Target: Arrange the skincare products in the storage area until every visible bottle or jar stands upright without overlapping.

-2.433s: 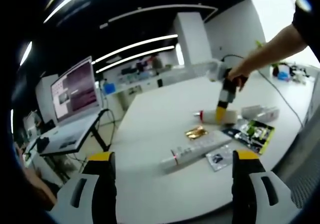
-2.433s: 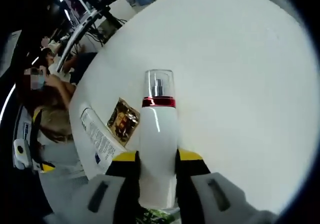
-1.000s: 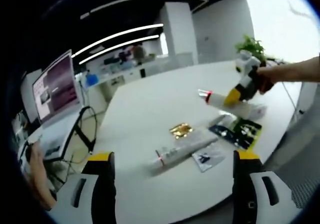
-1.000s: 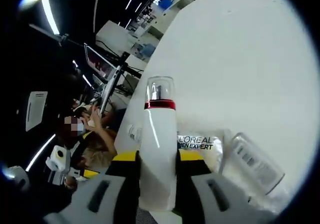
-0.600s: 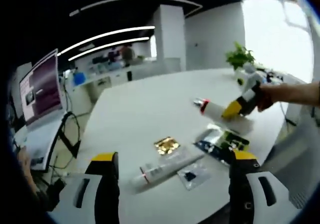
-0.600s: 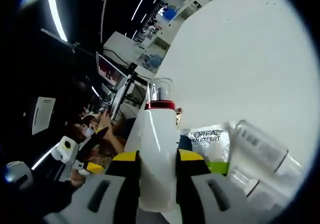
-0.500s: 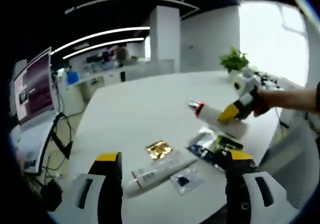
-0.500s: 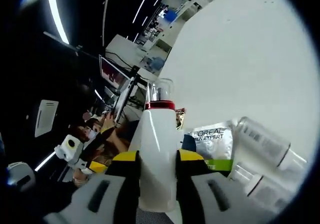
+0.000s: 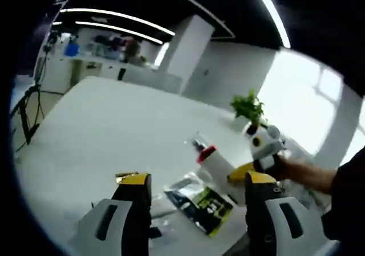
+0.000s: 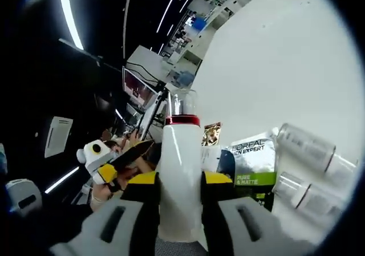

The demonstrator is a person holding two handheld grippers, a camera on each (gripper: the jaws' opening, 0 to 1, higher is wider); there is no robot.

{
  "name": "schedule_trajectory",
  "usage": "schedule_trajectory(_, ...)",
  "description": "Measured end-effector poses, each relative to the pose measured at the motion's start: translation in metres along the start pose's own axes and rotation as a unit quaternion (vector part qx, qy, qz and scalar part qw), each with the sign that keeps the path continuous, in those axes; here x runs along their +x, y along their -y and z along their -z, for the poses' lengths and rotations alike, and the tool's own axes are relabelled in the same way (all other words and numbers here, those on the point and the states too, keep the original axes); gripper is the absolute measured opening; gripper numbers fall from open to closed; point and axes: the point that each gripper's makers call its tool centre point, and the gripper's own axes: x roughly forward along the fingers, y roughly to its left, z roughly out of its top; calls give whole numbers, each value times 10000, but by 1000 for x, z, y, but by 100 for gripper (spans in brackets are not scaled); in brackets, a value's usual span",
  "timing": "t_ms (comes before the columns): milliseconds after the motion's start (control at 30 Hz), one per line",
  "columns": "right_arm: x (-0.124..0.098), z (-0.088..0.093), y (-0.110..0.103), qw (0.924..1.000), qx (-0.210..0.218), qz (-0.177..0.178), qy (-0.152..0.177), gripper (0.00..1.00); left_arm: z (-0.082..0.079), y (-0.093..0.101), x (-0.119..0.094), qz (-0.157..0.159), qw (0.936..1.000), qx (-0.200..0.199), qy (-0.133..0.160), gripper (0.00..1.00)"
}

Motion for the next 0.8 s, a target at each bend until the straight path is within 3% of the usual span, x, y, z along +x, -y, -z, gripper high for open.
schedule_trajectory(67, 0, 0, -5, 10000, -9, -65, 14, 27, 2, -2, 7, 0, 9999, -113, -66, 67)
schedule_trajectory(200, -3, 1, -16, 9998, -50, -190, 74, 27, 5, 8, 23, 288, 9988, -342, -194, 65)
schedule_trajectory(300, -4, 2, -21, 9996, -124, -249, 61, 27, 10, 19, 33, 516, 9980, -164, -338, 64)
schedule_trajectory(400, -6, 3, -24, 9995, -207, -256, 28, 27, 8, 33, 42, 941, 9941, -410, -348, 61)
schedule_trajectory(567, -10, 7, -31, 9991, -273, -325, 35, 27, 8, 35, 58, 1095, 9910, -690, -337, 60)
schedule_trajectory(800, -11, 13, -29, 9990, -345, -294, -3, 27, 12, 43, 69, 1538, 9797, -1221, -402, 53)
